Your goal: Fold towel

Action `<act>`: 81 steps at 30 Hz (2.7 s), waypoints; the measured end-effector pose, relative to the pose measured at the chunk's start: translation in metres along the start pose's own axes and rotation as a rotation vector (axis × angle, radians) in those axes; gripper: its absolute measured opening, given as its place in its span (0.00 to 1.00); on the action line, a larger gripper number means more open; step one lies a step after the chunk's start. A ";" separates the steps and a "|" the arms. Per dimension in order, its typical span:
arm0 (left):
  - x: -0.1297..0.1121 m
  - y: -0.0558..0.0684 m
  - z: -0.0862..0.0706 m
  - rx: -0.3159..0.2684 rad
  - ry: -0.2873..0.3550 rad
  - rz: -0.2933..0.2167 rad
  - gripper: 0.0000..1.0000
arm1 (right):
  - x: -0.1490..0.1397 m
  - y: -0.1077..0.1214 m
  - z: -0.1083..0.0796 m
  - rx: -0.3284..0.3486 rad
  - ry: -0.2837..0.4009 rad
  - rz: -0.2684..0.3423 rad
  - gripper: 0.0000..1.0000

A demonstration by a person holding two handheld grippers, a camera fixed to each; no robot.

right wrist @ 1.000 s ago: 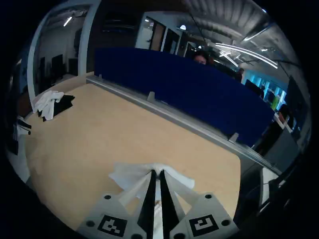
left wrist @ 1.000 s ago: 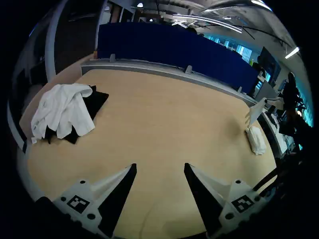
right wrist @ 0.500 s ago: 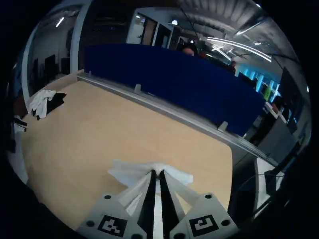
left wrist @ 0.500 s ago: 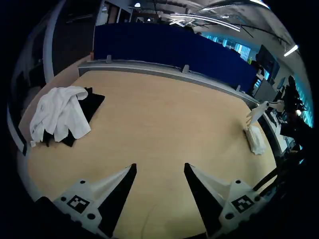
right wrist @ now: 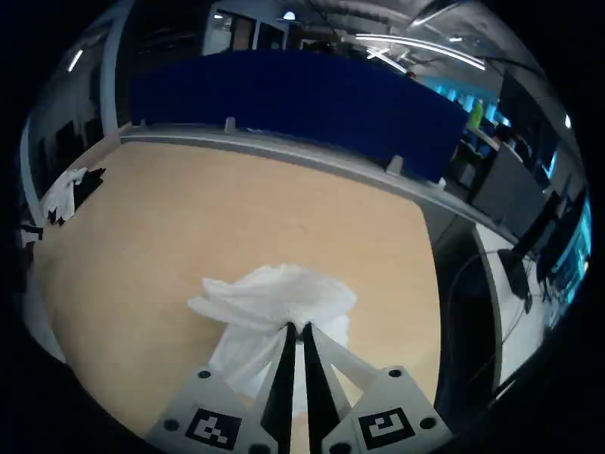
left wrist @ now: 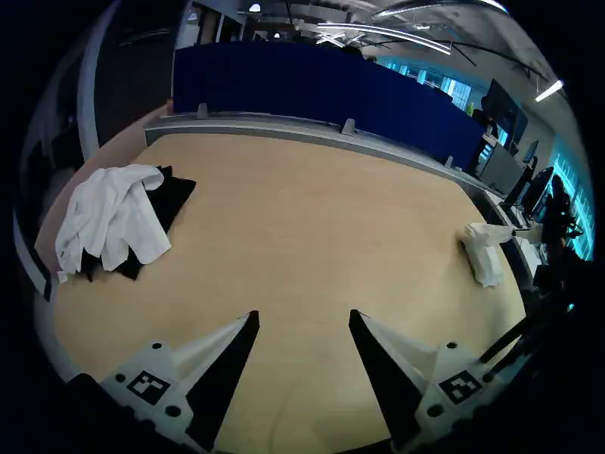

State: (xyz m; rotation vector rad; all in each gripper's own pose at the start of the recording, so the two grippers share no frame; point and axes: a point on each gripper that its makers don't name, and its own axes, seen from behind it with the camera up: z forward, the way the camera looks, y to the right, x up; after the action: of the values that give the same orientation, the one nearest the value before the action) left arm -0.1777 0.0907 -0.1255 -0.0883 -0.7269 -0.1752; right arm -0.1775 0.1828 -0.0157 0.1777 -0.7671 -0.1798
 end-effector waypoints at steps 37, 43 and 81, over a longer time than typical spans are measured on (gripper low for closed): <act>-0.016 -0.001 -0.012 -0.007 -0.009 0.020 0.88 | -0.115 0.029 0.026 -0.198 -0.157 0.174 0.24; -0.014 -0.001 -0.012 -0.010 -0.001 0.020 0.88 | -0.115 0.037 0.014 -0.256 -0.127 0.174 0.43; 0.002 -0.001 0.000 -0.037 0.047 0.011 0.88 | 0.051 -0.074 -0.033 -0.133 0.401 0.237 1.00</act>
State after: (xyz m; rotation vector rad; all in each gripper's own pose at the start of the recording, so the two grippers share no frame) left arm -0.1761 0.0890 -0.1242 -0.1234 -0.6768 -0.1793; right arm -0.1256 0.1023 -0.0211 -0.0064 -0.3705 0.0316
